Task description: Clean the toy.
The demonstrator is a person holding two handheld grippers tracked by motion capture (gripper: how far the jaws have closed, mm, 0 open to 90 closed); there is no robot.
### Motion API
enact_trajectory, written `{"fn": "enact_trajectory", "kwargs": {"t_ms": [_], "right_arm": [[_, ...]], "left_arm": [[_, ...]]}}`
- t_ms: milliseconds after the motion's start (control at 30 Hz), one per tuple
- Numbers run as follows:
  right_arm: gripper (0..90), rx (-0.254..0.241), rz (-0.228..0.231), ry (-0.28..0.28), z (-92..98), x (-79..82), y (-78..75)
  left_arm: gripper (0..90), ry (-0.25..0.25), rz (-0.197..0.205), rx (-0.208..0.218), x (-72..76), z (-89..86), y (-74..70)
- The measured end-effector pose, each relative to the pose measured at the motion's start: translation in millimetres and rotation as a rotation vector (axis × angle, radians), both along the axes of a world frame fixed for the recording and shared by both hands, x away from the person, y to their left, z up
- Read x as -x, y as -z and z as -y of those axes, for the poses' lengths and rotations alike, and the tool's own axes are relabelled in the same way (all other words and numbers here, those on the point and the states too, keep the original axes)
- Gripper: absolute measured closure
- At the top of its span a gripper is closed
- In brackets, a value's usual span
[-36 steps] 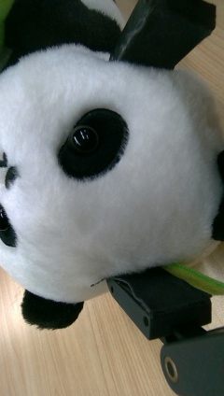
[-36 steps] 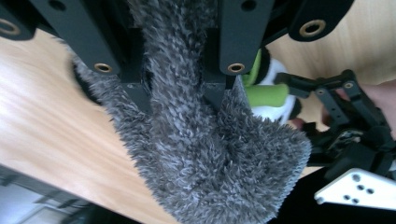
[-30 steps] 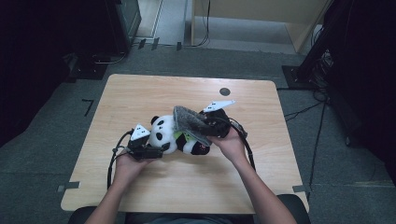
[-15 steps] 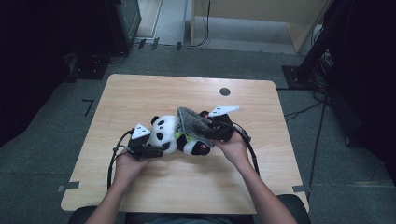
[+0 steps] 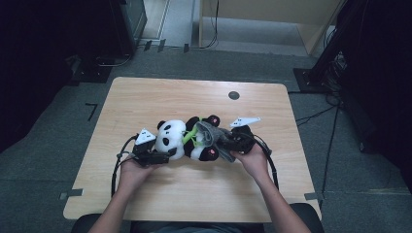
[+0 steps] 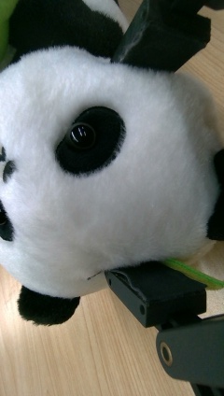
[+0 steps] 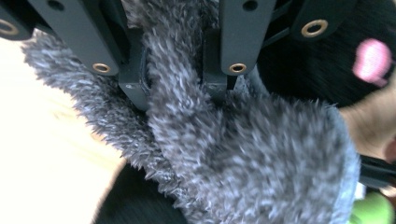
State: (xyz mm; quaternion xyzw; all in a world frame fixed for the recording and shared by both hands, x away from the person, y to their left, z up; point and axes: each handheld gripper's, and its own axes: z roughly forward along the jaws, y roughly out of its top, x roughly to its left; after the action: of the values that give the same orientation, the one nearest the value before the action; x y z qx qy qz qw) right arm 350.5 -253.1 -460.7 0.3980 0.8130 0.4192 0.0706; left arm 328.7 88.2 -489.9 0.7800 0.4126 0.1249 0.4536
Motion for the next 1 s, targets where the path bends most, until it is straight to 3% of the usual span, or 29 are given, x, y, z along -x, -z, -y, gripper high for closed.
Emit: {"fn": "enact_trajectory", "kwargs": {"t_ms": [167,300,433,600,767,1000], "right_arm": [[70.2,-0.006,-0.034,0.02,7.2,-4.6,10.2],[70.8,0.048,-0.057,0.037,11.5,-6.5,14.1],[71.5,0.041,-0.077,0.058,17.4,-6.1,13.3],[72.3,0.015,-0.047,0.039,20.8,-2.5,4.8],[72.7,-0.066,-0.024,0.022,24.7,1.5,-11.3],[72.4,-0.065,0.045,-0.035,7.7,7.1,-35.4]], "left_arm": [[11.9,0.006,0.012,0.005,-0.3,-0.7,0.8],[11.5,0.009,0.009,0.0,-0.9,-1.0,0.3],[10.6,0.01,0.006,0.001,-1.6,-0.5,0.0],[10.0,0.016,-0.001,0.0,-2.8,-1.0,-0.6],[9.9,0.013,-0.003,0.002,-3.0,-0.7,-0.6],[9.6,0.012,-0.005,0.011,-2.9,-0.9,-0.1]]}}
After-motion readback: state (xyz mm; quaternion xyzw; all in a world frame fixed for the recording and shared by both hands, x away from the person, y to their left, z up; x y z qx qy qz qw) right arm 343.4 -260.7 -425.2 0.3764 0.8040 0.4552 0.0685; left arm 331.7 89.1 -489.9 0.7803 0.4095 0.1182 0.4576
